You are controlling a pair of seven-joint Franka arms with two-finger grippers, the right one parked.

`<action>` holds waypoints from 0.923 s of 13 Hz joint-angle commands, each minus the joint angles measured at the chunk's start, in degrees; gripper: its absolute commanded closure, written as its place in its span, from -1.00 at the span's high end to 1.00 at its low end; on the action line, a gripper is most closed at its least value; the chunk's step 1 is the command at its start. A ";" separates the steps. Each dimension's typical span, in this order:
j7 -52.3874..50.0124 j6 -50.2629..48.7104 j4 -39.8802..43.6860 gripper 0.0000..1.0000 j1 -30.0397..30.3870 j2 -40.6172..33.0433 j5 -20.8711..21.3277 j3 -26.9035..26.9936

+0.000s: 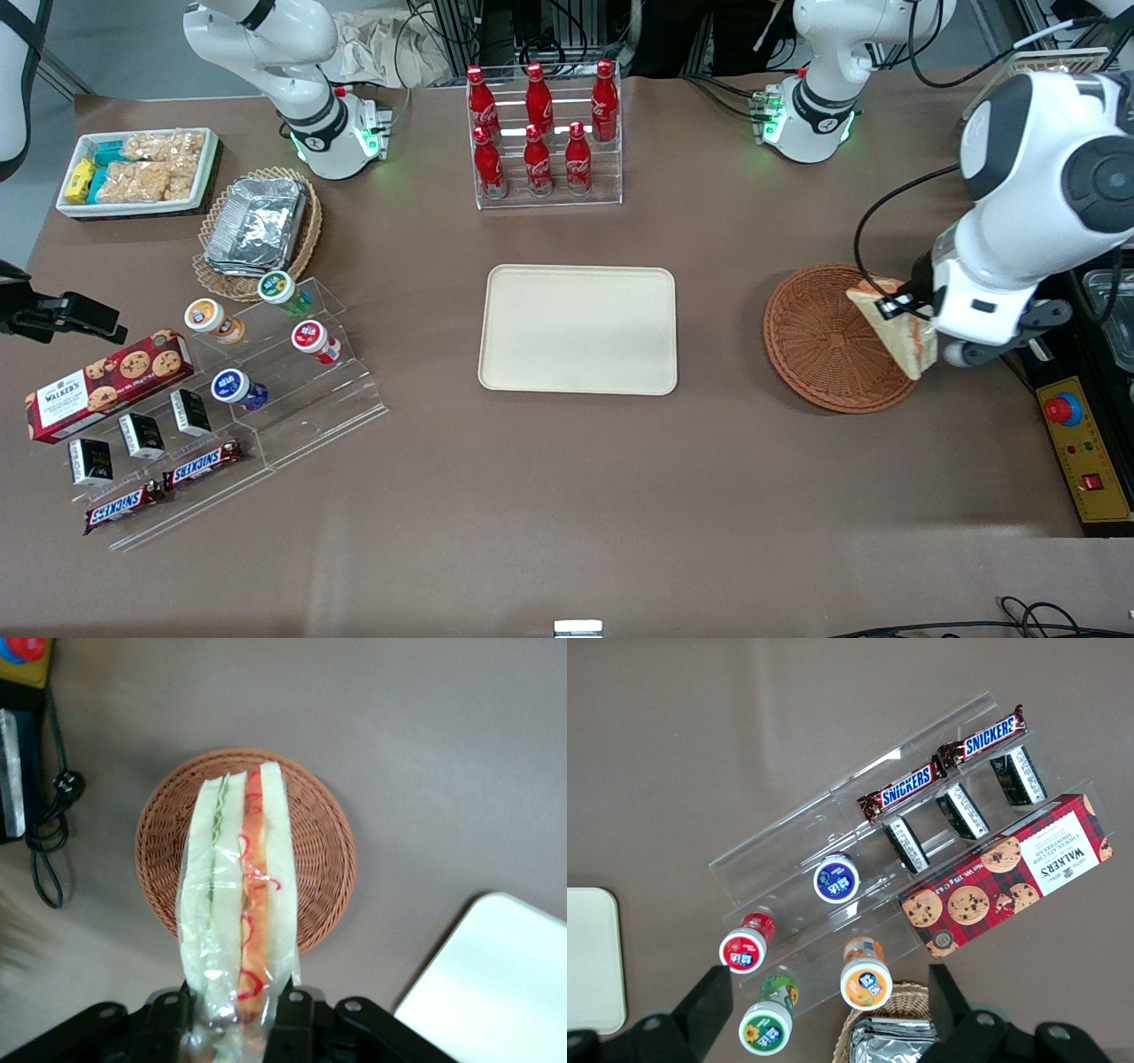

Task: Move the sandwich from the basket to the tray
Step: 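Carry the sandwich over to the cream tray with the left gripper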

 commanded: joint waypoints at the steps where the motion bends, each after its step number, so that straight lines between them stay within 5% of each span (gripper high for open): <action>1: 3.40 -1.67 2.45 -0.96 -4.72 3.74 0.87 -2.03; 7: -2.12 3.14 4.29 -0.97 -20.80 15.24 1.22 -2.82; 12: -8.64 9.40 11.85 -0.97 -26.98 28.79 4.56 -2.82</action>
